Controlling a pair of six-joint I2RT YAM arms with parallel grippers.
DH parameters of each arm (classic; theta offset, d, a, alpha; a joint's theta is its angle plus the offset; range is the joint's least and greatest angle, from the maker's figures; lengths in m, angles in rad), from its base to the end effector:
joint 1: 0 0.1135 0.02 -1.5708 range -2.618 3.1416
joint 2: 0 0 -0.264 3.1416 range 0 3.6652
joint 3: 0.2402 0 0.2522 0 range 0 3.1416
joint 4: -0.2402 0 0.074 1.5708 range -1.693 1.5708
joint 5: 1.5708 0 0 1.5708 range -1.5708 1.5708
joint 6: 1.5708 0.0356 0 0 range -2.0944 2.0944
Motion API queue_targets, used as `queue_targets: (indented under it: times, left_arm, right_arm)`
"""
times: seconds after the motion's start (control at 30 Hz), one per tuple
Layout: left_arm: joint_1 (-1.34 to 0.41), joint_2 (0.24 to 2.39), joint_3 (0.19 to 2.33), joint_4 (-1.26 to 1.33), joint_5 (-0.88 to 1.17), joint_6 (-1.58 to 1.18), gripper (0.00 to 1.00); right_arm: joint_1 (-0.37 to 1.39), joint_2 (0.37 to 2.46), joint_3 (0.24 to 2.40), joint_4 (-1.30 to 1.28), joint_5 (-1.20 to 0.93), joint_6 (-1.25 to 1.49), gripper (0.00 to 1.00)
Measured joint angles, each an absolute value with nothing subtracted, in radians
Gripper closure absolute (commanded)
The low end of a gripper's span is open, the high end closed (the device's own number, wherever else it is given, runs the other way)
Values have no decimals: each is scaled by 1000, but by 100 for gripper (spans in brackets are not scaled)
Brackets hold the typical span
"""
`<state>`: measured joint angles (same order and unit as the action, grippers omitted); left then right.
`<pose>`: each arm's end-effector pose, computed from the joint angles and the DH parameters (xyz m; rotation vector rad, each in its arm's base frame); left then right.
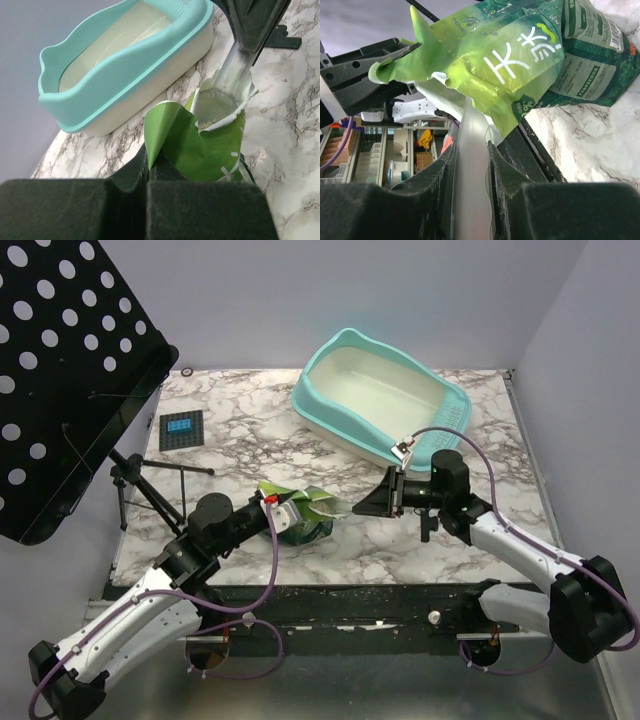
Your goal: Fill the litter box with clean litter
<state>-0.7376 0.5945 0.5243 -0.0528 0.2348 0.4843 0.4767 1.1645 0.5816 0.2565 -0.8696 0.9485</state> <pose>0.1111 -0.1122 0.2907 1.1179 1.2879 -0.3878 0.2052 0.1366 0.2402 -0.1882 2.1916 1.7120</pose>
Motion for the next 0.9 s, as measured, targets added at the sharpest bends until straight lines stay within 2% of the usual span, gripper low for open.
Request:
queue_targets:
  times: [0.6, 0.9]
  left_arm:
    - [-770, 678, 521, -4, 186, 446, 100]
    - [-794, 701, 521, 12, 187, 434, 100]
  right_arm:
    - [416, 945, 440, 243, -878, 991, 100]
    - [398, 911, 266, 485, -872, 1082, 100]
